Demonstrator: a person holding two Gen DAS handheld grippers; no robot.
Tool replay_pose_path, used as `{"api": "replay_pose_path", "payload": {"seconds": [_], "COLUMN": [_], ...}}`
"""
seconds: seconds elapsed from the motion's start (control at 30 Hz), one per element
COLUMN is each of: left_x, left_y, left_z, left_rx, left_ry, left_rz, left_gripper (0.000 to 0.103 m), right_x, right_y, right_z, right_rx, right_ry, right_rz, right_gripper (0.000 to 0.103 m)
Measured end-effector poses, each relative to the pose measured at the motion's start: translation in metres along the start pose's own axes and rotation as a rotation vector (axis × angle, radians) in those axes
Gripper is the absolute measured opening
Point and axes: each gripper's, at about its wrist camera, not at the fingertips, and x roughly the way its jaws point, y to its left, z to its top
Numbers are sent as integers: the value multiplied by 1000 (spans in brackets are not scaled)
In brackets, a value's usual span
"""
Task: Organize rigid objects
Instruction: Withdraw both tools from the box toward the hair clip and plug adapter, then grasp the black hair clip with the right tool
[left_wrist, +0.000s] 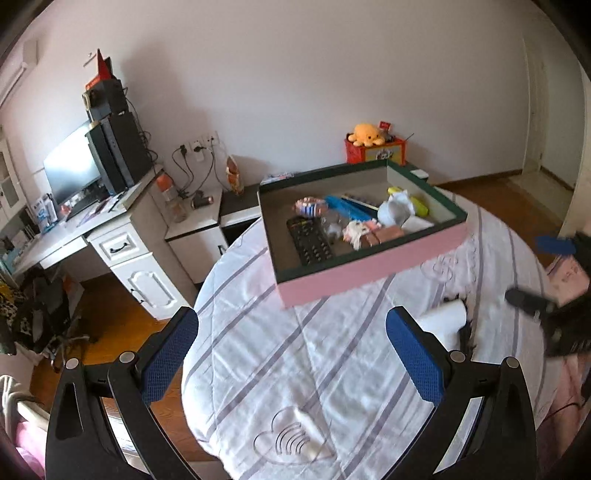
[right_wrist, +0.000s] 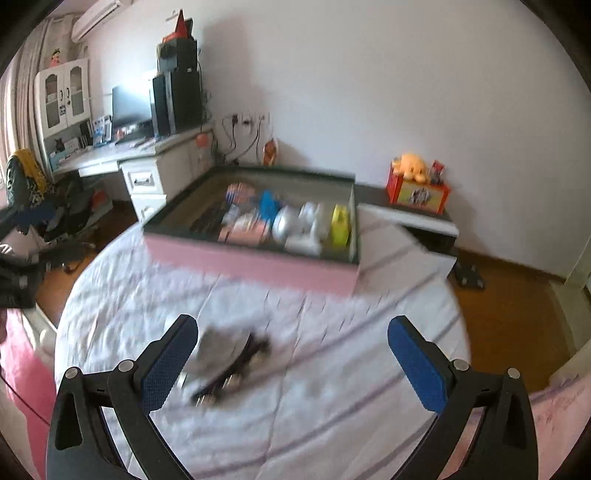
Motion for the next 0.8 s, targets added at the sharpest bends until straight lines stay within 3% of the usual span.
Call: {"api": "replay_pose_path", "payload": {"seconds": [0.23, 0.47, 0.7, 0.8], "left_x": [-11, -3, 37, 65], "left_y": [7, 23, 33, 37], "left_z": [-18, -19, 7, 22], "left_rx": [-9, -66, -91, -91], "left_ry": [3, 29, 74, 95], "left_rz": [-1, 20, 53, 70], "left_gripper": [103, 103, 103, 103], "right_x": [14, 29, 58, 64], "right_y": [15, 28, 16, 1], "right_z": [-39, -40, -33, -31], "right_rx": [47, 29, 30, 45], "right_ry": [77, 117, 151, 160], "right_rz": [13, 1, -106, -104], "right_gripper": [103, 103, 102, 89]}}
